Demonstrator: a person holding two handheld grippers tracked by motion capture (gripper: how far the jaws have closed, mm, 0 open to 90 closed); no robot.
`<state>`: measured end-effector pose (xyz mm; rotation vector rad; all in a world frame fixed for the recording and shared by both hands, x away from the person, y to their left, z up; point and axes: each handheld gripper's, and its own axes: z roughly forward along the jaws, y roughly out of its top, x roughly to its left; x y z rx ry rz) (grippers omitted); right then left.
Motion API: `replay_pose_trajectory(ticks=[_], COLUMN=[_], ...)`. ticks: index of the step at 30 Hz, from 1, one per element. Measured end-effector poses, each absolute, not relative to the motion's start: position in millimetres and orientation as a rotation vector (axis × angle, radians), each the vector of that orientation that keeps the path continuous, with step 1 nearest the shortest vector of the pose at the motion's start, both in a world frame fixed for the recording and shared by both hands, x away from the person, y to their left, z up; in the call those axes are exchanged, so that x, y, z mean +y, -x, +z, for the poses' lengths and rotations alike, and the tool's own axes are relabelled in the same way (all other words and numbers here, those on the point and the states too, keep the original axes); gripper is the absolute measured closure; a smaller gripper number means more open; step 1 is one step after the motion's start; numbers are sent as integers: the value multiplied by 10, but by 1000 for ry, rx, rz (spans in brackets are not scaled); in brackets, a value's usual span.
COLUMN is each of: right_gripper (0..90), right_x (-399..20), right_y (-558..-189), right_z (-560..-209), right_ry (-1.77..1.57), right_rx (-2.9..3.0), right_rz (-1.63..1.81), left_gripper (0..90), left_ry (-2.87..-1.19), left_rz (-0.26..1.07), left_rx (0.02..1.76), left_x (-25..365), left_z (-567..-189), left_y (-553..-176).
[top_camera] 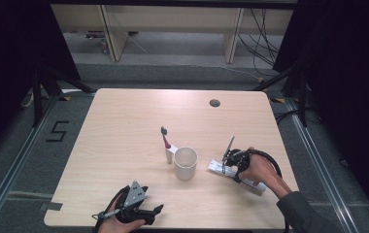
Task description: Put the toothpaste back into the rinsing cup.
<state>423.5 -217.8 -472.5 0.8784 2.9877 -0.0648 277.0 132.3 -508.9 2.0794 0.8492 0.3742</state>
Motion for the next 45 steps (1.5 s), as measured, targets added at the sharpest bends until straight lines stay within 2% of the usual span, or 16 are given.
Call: replay_pose_trajectory(ticks=[15,23,36,45], right_gripper=[755,758,758,759], right_x=[-2183,-2228,-2413,-2471], right_y=[-4253,-4229,-4297,-4271], right_z=[-4728,-4605,-4224,-4122], right_ry=[-781,-855,-884,-981], right_rx=[3014,2968,2821,2611], right_rz=[-67,22,574,966], left_gripper=[193,193,193,193], left_ry=[-2081,-2079,-2093,-2064], left_rz=[380,375,390,404], left_rx=[852,850,858,877], left_x=[1332,1336,1353,1380], left_z=[-5082,-5082,-5075,-5074], left_y=[-2779,-2778,-2791,-2801])
